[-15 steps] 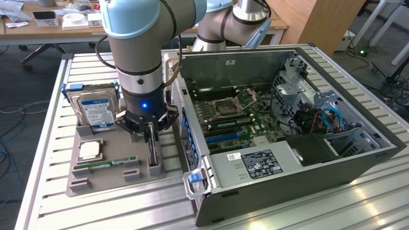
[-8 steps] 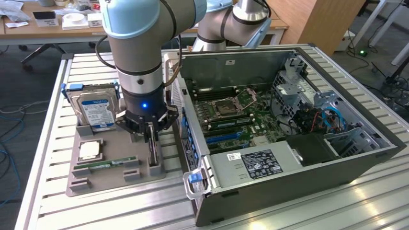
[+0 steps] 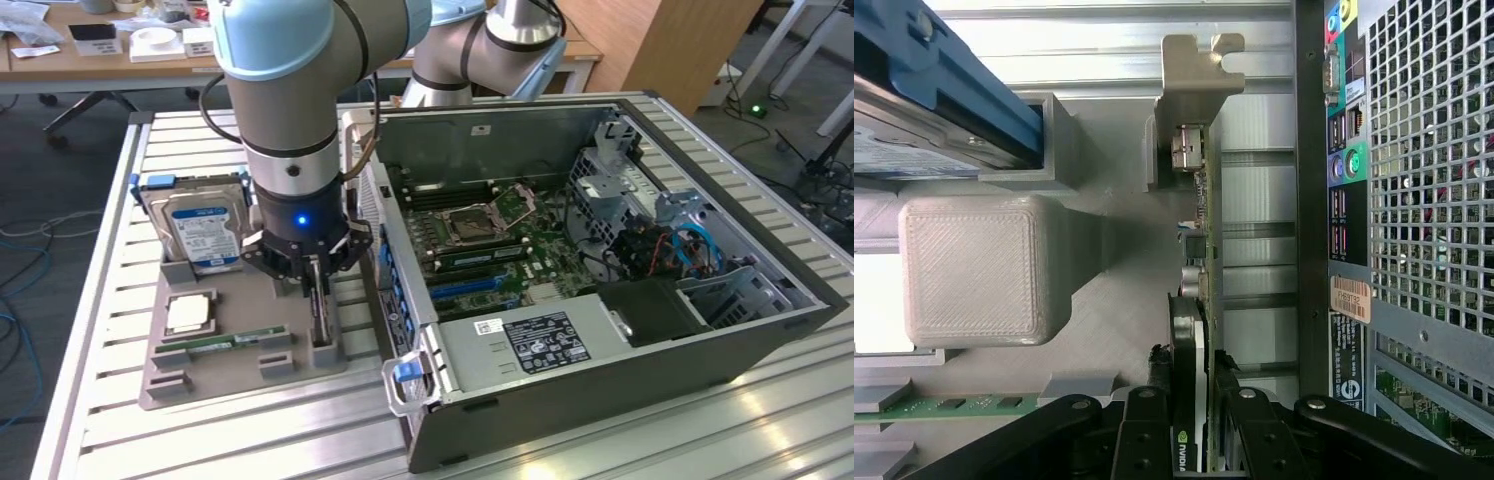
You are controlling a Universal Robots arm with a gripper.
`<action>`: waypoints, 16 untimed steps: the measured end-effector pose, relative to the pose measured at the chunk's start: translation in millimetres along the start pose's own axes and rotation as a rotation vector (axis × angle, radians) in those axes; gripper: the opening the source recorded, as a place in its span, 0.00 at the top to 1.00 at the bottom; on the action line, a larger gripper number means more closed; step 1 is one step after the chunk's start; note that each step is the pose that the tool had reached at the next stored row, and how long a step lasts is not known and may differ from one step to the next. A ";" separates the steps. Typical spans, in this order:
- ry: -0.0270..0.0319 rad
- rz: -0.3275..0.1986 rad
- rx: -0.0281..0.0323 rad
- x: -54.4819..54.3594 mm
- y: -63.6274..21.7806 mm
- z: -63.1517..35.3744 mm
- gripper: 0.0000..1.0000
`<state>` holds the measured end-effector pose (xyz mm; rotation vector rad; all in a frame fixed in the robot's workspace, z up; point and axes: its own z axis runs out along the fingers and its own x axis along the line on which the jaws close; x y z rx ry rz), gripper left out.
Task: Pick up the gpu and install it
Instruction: 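Pick up the gpu and move the gpu toward the slot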
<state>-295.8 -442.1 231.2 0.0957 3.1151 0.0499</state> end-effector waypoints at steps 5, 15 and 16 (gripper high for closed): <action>-0.0001 0.000 0.0007 0.0 0.0 0.0 0.73; -0.0001 0.000 0.0009 -0.2 0.3 -7.6 0.73; -0.0002 0.000 0.0009 -0.2 0.3 -9.4 0.73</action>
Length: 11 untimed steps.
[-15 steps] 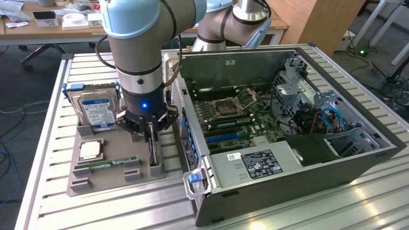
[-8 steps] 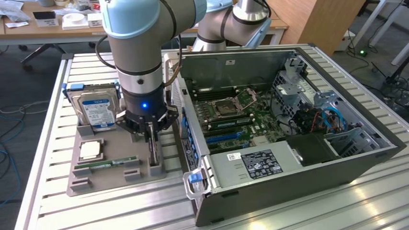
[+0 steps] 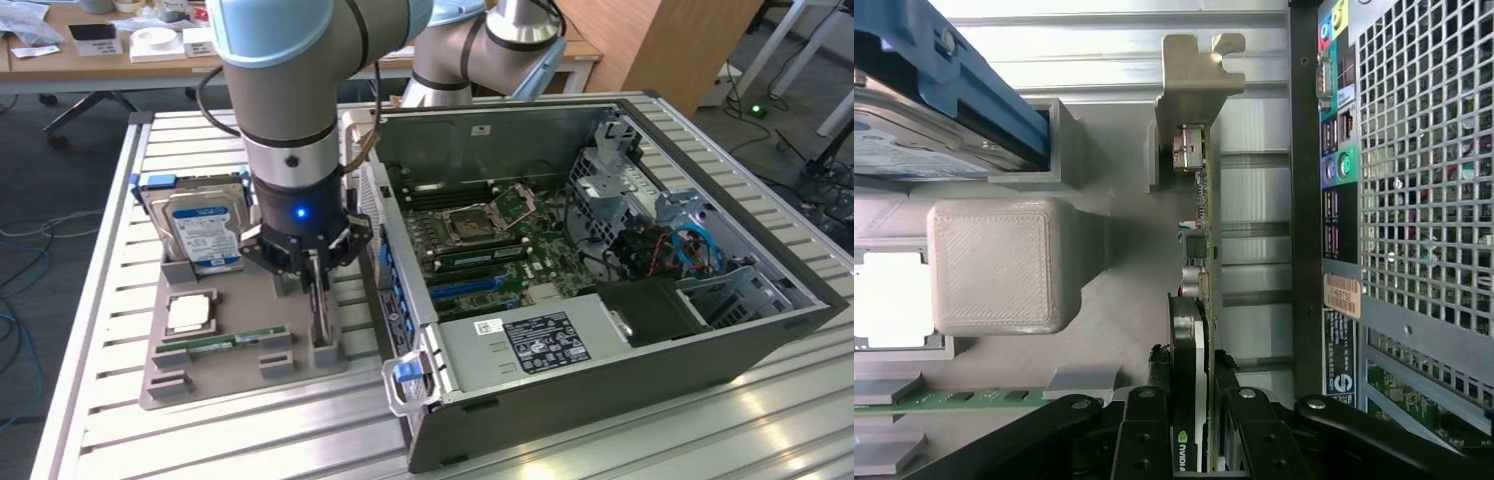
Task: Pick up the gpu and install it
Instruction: 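Pick up the gpu and move the gpu toward the slot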
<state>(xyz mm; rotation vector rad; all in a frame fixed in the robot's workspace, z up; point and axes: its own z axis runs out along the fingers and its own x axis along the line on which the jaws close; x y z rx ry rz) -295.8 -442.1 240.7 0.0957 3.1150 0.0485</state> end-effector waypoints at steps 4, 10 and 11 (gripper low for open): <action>0.0000 0.000 0.0000 -0.2 0.3 -7.8 0.73; 0.0000 0.000 -0.0001 -0.5 0.7 -22.5 0.73; 0.0000 0.000 0.0000 -0.6 0.8 -25.4 0.73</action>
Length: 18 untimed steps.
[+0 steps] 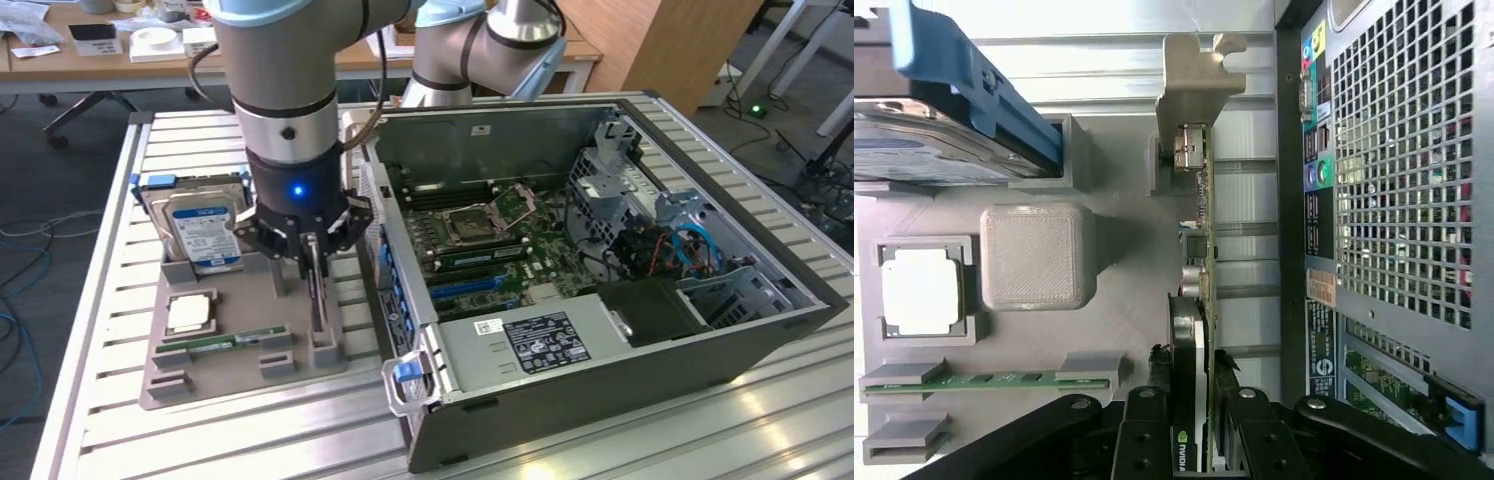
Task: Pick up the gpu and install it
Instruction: 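Pick up the gpu and move the gpu toward the slot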
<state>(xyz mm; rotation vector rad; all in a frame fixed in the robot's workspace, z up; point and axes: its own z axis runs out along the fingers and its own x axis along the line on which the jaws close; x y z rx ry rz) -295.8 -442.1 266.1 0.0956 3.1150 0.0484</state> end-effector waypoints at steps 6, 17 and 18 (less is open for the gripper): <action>0.0000 0.000 -0.0001 -0.5 0.7 -20.4 0.73; 0.0000 0.000 0.0000 -1.4 1.9 -60.0 0.73; 0.0000 0.000 0.0000 -1.5 2.0 -63.3 0.73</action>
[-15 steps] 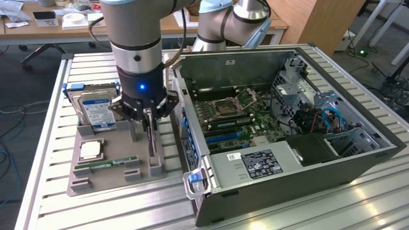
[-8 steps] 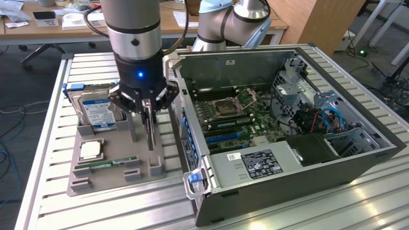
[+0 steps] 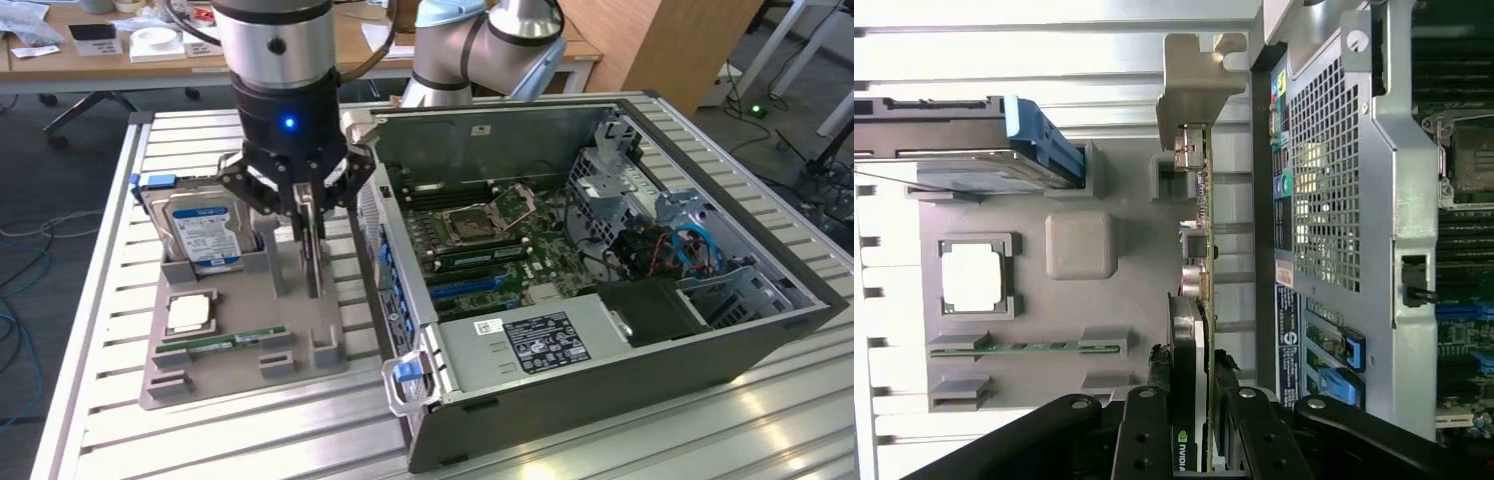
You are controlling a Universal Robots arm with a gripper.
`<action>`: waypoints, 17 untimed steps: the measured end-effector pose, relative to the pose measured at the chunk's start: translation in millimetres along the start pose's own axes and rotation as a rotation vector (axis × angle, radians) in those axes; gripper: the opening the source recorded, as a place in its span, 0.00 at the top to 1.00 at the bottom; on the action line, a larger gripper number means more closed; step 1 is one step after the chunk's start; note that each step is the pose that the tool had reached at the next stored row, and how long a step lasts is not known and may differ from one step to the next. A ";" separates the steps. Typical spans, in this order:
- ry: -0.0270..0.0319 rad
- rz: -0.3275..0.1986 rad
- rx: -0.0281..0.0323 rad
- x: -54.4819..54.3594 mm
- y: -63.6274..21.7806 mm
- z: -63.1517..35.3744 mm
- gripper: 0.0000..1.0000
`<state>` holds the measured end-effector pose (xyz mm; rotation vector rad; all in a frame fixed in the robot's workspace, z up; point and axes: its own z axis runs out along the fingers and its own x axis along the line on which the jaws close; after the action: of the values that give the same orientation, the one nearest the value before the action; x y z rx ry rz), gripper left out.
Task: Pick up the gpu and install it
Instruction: 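Pick up the gpu and move the gpu toward the slot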
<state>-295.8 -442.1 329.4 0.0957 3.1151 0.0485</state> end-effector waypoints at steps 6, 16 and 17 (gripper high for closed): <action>0.0000 0.000 0.0000 -0.3 0.4 -14.0 0.73; 0.0000 0.000 0.0001 -0.9 1.1 -35.7 0.73; 0.0001 0.000 0.0000 -0.9 1.2 -38.1 0.73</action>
<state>-295.8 -442.1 367.5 0.0957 3.1151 0.0484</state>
